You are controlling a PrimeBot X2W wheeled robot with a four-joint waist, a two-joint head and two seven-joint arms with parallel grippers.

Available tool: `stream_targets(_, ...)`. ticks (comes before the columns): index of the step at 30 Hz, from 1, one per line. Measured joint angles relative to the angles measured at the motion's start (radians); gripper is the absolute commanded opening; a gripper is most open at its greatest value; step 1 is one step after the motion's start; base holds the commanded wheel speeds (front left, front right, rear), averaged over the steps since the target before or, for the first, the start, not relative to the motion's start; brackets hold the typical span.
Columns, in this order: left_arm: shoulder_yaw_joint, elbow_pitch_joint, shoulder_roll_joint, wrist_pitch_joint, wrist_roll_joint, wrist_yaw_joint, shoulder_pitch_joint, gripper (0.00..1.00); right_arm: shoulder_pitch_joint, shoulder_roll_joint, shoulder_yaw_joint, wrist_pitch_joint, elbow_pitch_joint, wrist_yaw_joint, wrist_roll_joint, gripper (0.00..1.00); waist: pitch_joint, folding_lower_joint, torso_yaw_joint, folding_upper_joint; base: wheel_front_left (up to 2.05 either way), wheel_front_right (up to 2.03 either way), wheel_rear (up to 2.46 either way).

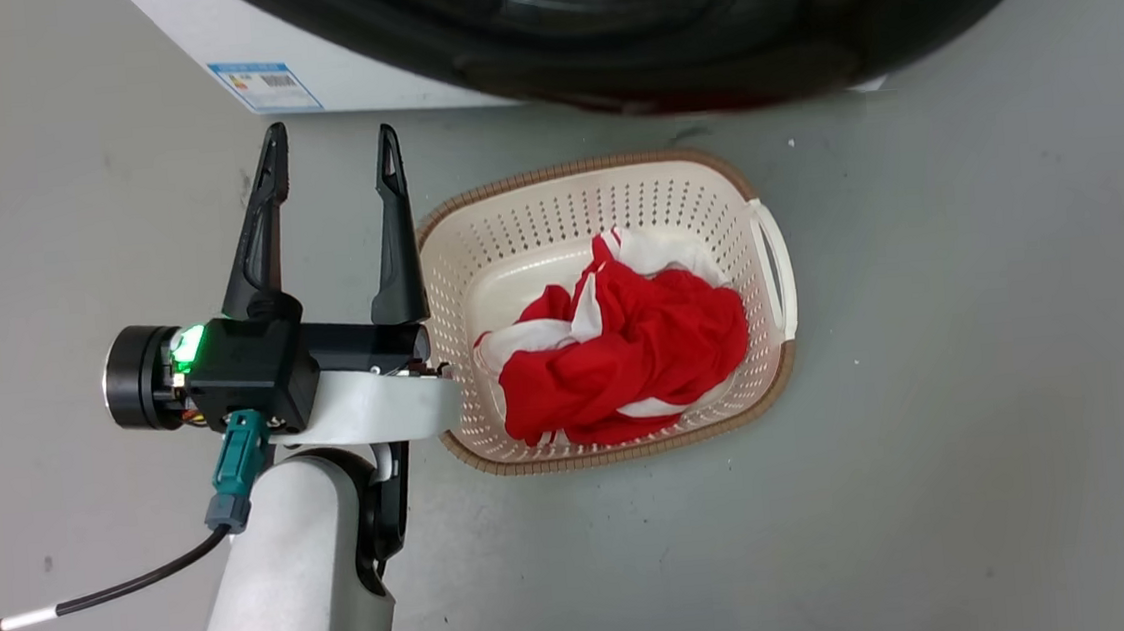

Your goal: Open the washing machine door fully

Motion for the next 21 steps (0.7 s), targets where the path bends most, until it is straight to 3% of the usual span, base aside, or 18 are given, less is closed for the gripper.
stream_targets(21, -0.001, 0.084, 0.000, 0.000, -0.010, -0.037, 0.115, 1.00, 0.305, 0.131, -0.063, 0.217, -0.110, 0.000, 0.034, 0.00, -0.218, -0.0001, 0.016, 0.0000, 0.00, 0.00, 0.00)
